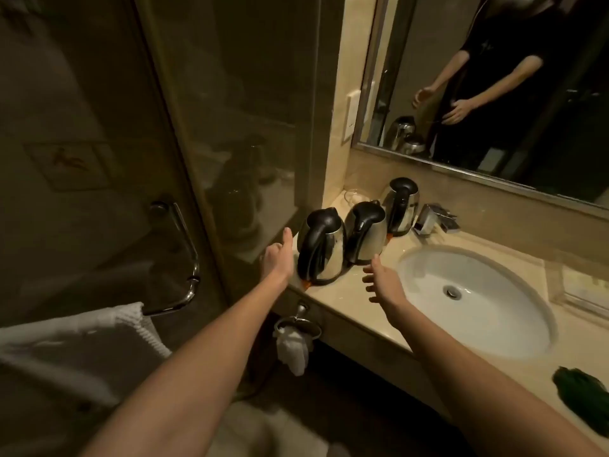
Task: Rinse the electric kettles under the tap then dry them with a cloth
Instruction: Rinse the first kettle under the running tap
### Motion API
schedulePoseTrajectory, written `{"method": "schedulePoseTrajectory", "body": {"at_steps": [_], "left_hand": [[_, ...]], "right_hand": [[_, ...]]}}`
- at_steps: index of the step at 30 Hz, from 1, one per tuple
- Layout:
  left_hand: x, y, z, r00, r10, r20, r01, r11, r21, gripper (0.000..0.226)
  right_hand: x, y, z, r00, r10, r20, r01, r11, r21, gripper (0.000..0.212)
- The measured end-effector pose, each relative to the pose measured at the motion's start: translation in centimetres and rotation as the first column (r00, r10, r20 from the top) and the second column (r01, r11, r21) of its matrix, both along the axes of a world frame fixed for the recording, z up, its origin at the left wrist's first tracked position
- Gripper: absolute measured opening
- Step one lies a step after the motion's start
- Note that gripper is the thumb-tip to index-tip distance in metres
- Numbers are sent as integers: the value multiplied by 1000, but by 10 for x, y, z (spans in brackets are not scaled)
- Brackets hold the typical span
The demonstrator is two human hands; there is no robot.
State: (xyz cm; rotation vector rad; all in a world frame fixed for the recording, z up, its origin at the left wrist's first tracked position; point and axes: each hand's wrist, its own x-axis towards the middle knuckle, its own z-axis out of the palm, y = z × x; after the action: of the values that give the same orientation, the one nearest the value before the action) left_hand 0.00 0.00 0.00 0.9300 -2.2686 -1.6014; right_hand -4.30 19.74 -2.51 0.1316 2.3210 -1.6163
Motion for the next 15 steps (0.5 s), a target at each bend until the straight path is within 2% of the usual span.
{"method": "schedulePoseTrajectory", "body": {"at_steps": [5, 9, 12, 15], "left_hand": [[-52, 4, -26, 992, 83, 94, -76, 995, -71, 66], [-99, 3, -50, 978, 87, 191, -75, 995, -70, 74], [-124, 3, -73, 962, 76, 263, -77, 997, -4, 91], [-134, 2, -86, 969, 91, 231, -123, 985, 124, 86]], "right_hand": [[-41, -13, -48, 990, 108, 88, -124, 973, 193, 59], [-86, -20, -93, 969, 212, 128, -242, 925, 295, 58], [-120, -26, -117, 958, 251, 142, -284, 905, 318, 56], [-138, -36, -128, 944, 300, 140, -328, 905, 270, 48]]}}
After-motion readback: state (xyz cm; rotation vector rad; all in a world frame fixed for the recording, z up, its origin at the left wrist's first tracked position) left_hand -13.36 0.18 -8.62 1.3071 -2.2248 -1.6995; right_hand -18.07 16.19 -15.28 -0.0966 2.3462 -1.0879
